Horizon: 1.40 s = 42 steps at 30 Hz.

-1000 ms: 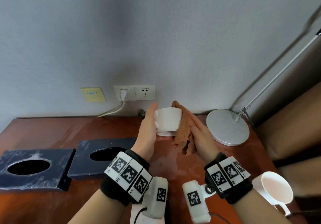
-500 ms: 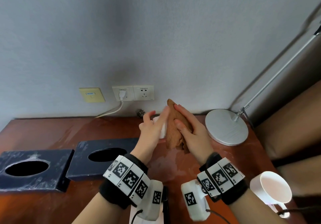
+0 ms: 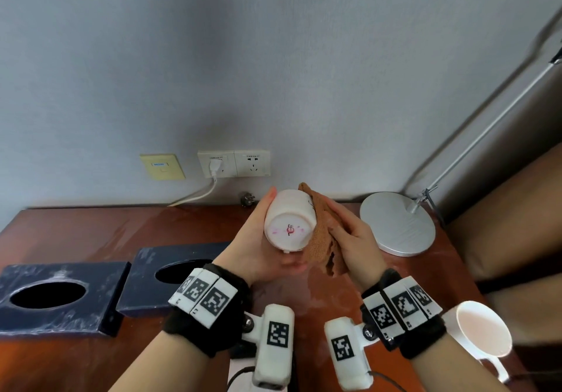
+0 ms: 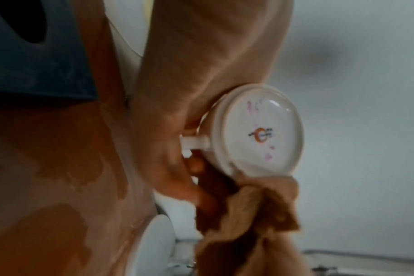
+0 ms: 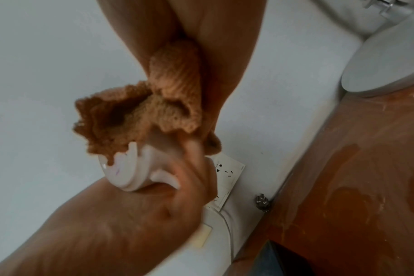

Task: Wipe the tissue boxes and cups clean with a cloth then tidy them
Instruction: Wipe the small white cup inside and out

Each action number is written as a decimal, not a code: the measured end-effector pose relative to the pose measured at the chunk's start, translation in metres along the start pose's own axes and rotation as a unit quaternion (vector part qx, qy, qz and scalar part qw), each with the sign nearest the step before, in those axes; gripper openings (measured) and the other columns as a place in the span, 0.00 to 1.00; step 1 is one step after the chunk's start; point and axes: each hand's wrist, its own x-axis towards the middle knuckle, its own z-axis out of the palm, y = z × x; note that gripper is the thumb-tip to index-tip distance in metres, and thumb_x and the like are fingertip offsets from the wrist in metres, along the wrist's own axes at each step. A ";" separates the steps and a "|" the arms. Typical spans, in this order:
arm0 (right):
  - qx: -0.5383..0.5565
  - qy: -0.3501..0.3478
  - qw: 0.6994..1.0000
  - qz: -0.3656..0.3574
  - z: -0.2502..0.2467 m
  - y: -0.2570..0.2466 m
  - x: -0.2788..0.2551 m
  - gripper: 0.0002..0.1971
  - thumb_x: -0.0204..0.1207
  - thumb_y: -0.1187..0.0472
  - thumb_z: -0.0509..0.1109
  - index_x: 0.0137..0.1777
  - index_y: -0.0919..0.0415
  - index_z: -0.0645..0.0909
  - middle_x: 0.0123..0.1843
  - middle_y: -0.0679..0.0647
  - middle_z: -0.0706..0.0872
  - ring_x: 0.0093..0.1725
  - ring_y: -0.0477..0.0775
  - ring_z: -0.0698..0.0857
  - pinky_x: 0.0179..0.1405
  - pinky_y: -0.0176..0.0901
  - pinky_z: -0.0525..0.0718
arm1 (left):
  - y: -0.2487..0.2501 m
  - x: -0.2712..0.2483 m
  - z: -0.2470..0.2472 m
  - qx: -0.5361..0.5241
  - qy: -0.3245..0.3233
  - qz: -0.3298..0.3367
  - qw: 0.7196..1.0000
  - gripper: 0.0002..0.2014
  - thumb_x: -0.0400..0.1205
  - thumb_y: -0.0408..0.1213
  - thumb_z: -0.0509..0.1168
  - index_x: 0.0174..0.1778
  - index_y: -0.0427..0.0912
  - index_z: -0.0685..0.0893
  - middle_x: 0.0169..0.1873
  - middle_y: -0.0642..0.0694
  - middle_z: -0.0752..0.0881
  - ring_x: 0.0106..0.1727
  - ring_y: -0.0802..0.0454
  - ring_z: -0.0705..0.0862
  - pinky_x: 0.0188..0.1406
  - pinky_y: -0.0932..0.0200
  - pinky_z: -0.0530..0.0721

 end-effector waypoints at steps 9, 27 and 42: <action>0.072 0.017 0.996 0.054 0.000 -0.002 0.008 0.14 0.80 0.64 0.63 0.62 0.54 0.83 0.61 0.48 0.87 0.66 0.48 0.82 0.68 0.47 0.77 | -0.005 0.012 0.004 0.189 0.146 0.094 0.966 0.32 0.86 0.60 0.43 0.65 0.38 0.80 0.54 0.31 0.85 0.38 0.45 0.85 0.22 0.63 0.82; -0.053 0.036 0.997 -0.049 0.016 -0.030 -0.004 0.14 0.81 0.63 0.62 0.59 0.47 0.82 0.58 0.42 0.86 0.59 0.34 0.83 0.60 0.27 0.79 | 0.000 -0.002 0.008 0.111 0.106 0.029 0.988 0.30 0.77 0.66 0.55 0.47 0.40 0.85 0.34 0.38 0.89 0.37 0.42 0.87 0.39 0.51 0.85; -0.212 0.001 0.976 -0.052 0.022 -0.028 -0.003 0.30 0.63 0.58 0.80 0.64 0.37 0.76 0.58 0.31 0.81 0.58 0.26 0.78 0.60 0.21 0.74 | -0.001 -0.012 0.044 0.195 0.127 0.053 0.971 0.25 0.84 0.56 0.52 0.36 0.38 0.79 0.25 0.41 0.83 0.26 0.49 0.81 0.25 0.62 0.80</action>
